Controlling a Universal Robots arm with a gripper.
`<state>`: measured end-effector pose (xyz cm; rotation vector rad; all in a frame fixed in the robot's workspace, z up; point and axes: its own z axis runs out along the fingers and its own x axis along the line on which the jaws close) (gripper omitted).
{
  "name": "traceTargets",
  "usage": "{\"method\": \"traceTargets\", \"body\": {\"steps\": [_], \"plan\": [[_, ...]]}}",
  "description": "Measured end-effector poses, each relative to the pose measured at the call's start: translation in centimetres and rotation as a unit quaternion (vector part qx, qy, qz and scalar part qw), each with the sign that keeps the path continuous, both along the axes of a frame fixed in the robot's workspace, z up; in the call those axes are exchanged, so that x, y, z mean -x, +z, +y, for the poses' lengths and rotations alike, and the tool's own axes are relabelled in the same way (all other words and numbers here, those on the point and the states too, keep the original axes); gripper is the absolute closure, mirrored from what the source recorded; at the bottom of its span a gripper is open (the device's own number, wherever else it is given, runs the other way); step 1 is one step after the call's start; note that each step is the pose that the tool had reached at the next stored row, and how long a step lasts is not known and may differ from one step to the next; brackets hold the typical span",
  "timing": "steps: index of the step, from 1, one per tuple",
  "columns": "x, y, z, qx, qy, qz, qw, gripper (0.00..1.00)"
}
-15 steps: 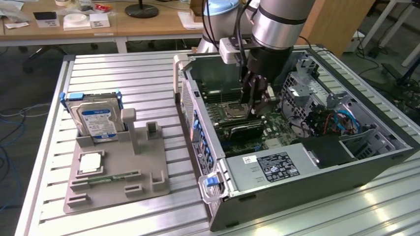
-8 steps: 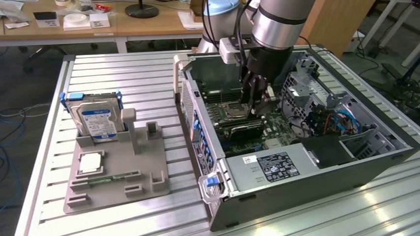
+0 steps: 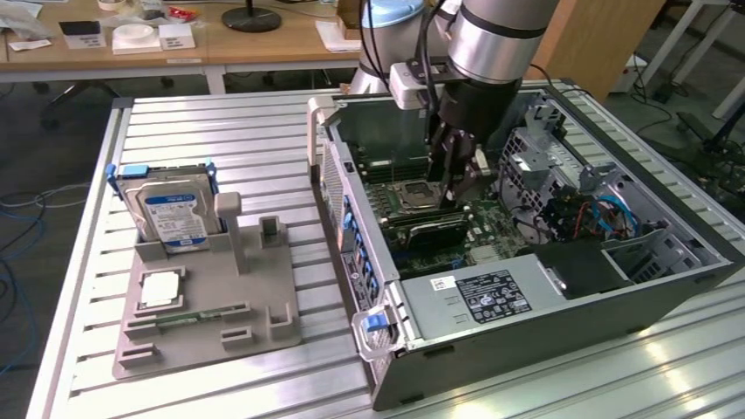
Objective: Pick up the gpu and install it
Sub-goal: 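Insert the gpu into the slot, then press down on the gpu until it lock into place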
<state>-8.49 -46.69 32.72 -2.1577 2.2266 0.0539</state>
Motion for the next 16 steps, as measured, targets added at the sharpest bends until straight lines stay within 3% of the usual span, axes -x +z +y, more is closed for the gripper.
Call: {"method": "traceTargets", "body": {"steps": [14, 16], "plan": [[0.00, 0.00, 0.00, 0.0000, 0.000, 0.0000, 1.0000, 0.48], [0.00, 0.00, 0.00, -0.0001, 0.000, 0.0000, 1.0000, 0.56]]}}
